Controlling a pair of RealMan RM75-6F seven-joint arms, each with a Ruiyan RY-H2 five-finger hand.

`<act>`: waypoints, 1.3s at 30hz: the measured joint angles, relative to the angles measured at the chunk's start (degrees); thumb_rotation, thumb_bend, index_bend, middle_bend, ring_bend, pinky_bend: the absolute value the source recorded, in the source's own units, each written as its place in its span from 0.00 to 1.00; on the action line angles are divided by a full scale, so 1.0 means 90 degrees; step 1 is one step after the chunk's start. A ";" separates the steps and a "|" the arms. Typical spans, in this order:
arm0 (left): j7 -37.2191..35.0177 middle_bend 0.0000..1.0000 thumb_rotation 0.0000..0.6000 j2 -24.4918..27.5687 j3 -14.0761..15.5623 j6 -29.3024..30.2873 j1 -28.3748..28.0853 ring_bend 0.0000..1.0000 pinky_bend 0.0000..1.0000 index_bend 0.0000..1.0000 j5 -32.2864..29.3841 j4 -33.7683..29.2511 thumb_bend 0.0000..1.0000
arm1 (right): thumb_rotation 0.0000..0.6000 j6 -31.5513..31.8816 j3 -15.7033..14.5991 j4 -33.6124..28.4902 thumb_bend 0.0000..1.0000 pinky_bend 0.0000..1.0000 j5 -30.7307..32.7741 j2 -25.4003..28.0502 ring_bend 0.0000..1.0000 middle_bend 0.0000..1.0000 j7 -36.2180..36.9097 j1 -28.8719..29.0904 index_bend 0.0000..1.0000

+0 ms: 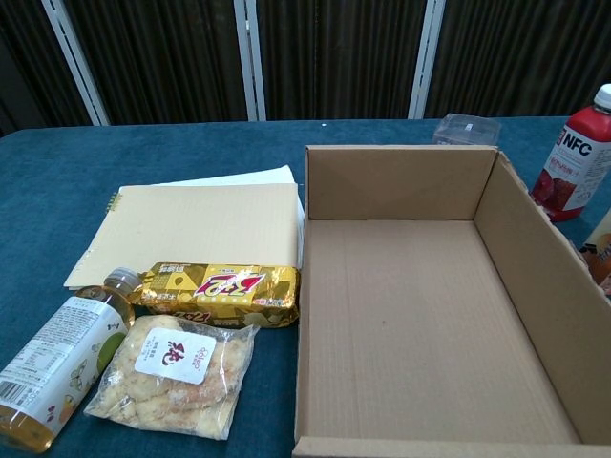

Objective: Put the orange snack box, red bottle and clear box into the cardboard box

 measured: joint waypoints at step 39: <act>0.0323 0.00 0.88 -0.0033 -0.0090 -0.0078 0.0007 0.00 0.00 0.00 -0.0301 -0.0219 0.00 | 1.00 -0.2968 0.0354 -0.0480 0.39 0.72 0.1856 0.0559 0.65 0.58 -0.2213 0.1831 0.79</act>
